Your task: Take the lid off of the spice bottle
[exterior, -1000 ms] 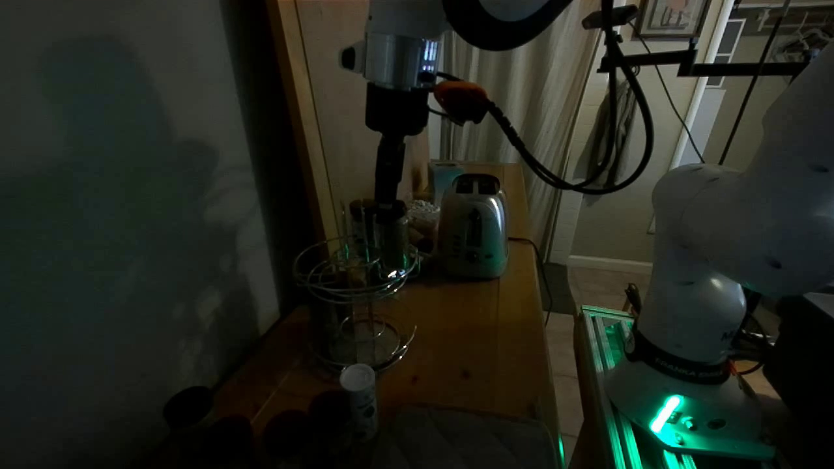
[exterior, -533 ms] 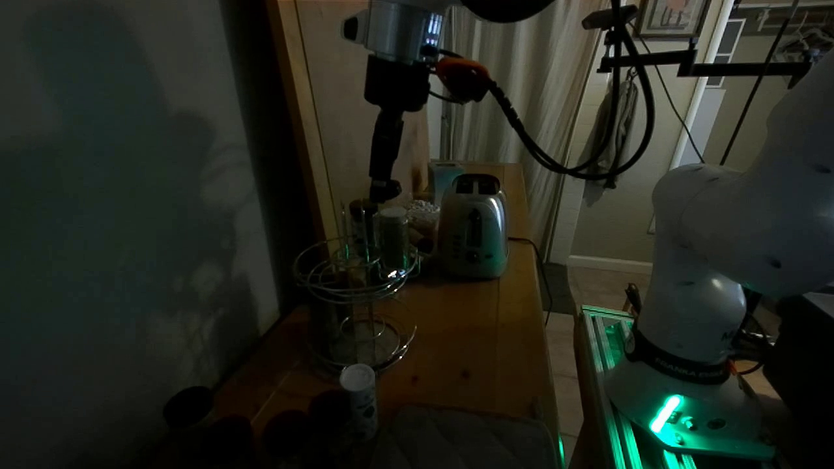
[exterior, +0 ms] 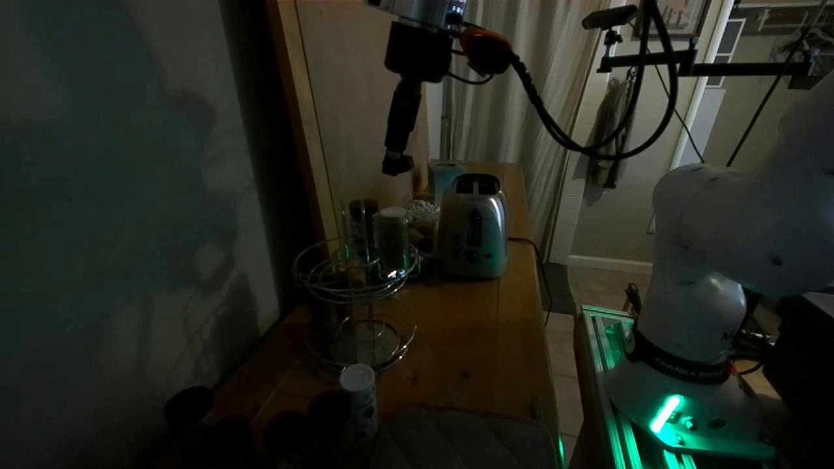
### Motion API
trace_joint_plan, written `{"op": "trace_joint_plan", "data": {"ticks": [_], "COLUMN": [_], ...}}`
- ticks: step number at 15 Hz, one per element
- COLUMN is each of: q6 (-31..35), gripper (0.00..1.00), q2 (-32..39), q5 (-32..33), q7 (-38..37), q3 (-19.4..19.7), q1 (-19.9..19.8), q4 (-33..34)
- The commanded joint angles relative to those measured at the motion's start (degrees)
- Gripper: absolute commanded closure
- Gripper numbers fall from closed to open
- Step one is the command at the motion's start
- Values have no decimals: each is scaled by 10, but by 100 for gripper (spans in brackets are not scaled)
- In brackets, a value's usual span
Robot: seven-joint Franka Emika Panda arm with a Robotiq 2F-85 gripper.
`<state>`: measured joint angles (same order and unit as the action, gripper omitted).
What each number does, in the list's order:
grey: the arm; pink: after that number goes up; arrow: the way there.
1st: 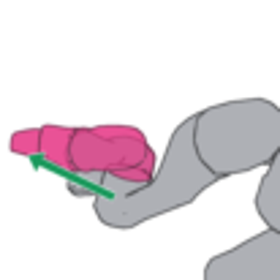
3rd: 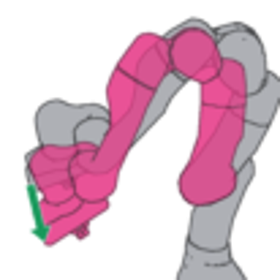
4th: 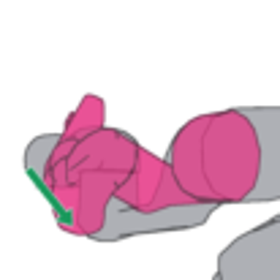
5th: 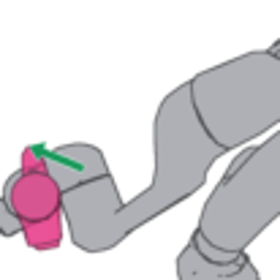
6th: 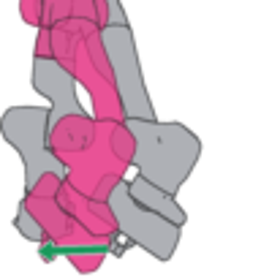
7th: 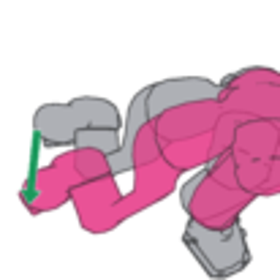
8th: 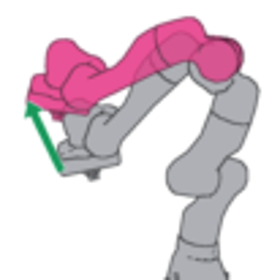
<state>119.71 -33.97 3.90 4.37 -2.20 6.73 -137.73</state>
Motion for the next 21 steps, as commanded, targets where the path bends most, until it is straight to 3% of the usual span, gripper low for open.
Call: {"op": "trace_joint_plan", "data": {"ticks": [1, 5, 12, 13, 21], "q6": [-35, -74, 24, 15, 46], "gripper": [76, 76, 76, 76, 76], "q2": [-76, -135, -211, -175, -125], "q5": [0, 5, -12, -9, -15], "q7": [25, 68, 208, 225, 317], "q3": [5, 16, 63, 62, 57], "q1": [-3, 5, 62, 74, 166], "q4": [-54, -109, -244, -198, -208]}}
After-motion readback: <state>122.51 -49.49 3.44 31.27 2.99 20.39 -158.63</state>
